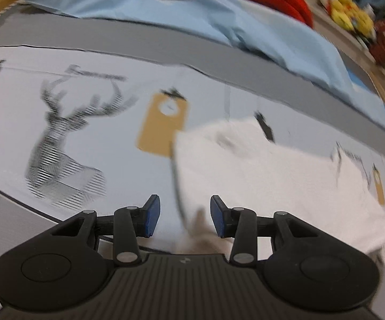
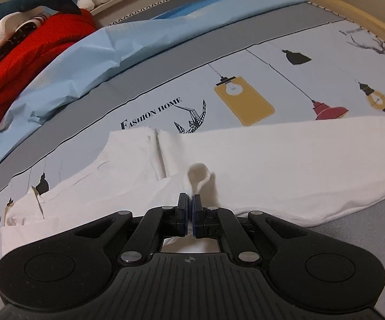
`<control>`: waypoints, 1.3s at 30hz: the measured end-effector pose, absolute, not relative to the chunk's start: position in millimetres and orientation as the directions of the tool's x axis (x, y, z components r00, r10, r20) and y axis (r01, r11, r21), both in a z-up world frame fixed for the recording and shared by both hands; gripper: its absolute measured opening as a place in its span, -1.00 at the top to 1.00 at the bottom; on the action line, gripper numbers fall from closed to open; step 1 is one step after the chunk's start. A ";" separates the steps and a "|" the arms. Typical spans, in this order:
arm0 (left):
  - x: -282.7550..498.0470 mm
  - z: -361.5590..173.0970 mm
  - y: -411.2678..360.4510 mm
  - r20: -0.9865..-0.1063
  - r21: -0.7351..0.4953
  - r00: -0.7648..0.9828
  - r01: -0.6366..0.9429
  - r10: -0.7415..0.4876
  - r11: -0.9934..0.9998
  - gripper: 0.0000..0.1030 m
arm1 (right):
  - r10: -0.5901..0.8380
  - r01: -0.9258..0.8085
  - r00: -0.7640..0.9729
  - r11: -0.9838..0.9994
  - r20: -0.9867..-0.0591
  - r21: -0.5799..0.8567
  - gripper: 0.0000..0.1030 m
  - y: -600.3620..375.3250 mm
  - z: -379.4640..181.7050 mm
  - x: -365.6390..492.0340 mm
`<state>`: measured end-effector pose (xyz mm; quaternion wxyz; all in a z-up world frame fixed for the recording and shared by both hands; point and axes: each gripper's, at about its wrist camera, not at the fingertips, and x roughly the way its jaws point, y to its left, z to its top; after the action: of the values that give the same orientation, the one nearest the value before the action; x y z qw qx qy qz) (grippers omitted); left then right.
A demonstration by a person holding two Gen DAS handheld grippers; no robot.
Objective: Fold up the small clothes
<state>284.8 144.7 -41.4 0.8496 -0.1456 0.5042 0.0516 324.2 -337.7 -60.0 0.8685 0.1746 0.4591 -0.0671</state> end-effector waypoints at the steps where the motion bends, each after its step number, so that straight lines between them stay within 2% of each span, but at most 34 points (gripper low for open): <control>1: 284.0 -45.3 138.4 -0.876 -0.190 0.478 -0.213 -0.068 0.958 0.09 | 0.050 0.271 0.567 0.931 -0.822 0.244 0.96 -338.0 -60.4 321.7; 5: 283.0 -67.9 117.9 -0.910 -0.155 0.406 -0.138 -0.087 0.978 0.10 | 0.056 0.266 0.557 0.933 -0.828 0.242 0.95 -339.6 -61.7 321.2; 6: 281.7 -74.7 114.2 -0.922 -0.133 0.378 -0.114 -0.081 0.985 0.40 | 0.058 0.266 0.556 0.932 -0.829 0.244 0.95 -340.1 -62.1 321.7; 7: 280.2 -80.3 112.0 -0.932 -0.108 0.355 -0.091 -0.069 0.990 0.93 | 0.061 0.267 0.554 0.932 -0.830 0.246 0.95 -340.8 -62.3 322.2; 12: 267.5 -68.5 136.0 -0.923 -0.059 0.384 -0.151 0.003 0.987 0.93 | 0.067 0.259 0.549 0.934 -0.833 0.246 0.95 -340.0 -62.1 325.4; 16: 263.9 -75.5 142.8 -0.940 -0.030 0.339 -0.173 0.031 0.984 0.92 | 0.065 0.260 0.527 0.937 -0.847 0.234 0.94 -340.7 -65.5 330.1; 21: 266.5 -77.5 145.5 -0.951 0.030 0.297 -0.189 0.086 0.982 0.93 | -0.089 0.349 0.499 0.931 -0.862 0.106 0.92 -349.8 -66.5 329.8; 23: 266.6 -70.2 147.2 -0.933 0.066 0.336 -0.201 0.132 0.977 0.93 | -0.107 0.372 0.529 0.921 -0.842 0.117 0.86 -354.8 -62.4 327.9; 26: 265.7 -53.9 145.9 -0.895 -0.078 0.446 -0.177 0.009 0.981 0.92 | 0.018 0.292 0.610 0.924 -0.792 0.246 0.86 -351.1 -55.5 326.8; 29: 268.4 -67.7 137.5 -0.904 -0.128 0.422 -0.124 -0.065 0.984 0.92 | 0.147 0.197 0.569 0.931 -0.809 0.307 0.86 -336.8 -67.5 333.4; 32: 268.6 -107.0 140.3 -0.965 -0.054 0.261 -0.148 -0.014 0.987 0.90 | 0.129 0.228 0.392 0.946 -0.911 0.232 0.85 -330.5 -105.9 338.5; 33: 267.4 -110.3 143.3 -0.967 -0.045 0.256 -0.156 -0.004 0.987 0.89 | 0.115 0.251 0.351 0.945 -0.929 0.212 0.85 -332.3 -116.5 337.7; 36: 268.3 -90.9 147.7 -0.943 -0.091 0.331 -0.169 -0.031 0.981 0.89 | 0.115 0.279 0.367 0.933 -0.923 0.228 0.83 -337.3 -114.0 334.8; 39: 272.7 -69.4 146.2 -0.911 -0.101 0.411 -0.163 -0.025 0.981 0.89 | 0.114 0.221 0.475 0.944 -0.872 0.244 0.80 -332.0 -90.7 333.3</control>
<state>272.7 146.2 -69.4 0.8355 -0.0871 0.5409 0.0413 333.3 -332.0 -90.7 0.8430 0.1640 0.5113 -0.0316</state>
